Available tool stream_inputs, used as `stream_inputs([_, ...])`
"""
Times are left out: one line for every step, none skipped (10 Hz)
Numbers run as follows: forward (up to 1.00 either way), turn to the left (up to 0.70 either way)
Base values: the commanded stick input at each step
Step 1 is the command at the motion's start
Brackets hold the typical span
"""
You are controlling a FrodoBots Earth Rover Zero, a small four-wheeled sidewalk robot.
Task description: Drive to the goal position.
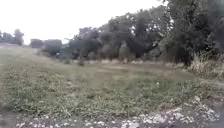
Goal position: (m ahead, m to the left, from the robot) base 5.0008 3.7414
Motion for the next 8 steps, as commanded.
stream_inputs([0.0,0.0])
stream_inputs([0.01,0.0])
stream_inputs([0.03,0.0])
stream_inputs([0.03,0.0])
stream_inputs([0.01,0.0])
stream_inputs([0.0,0.0])
stream_inputs([0.02,0.0])
stream_inputs([0.0,0.0])
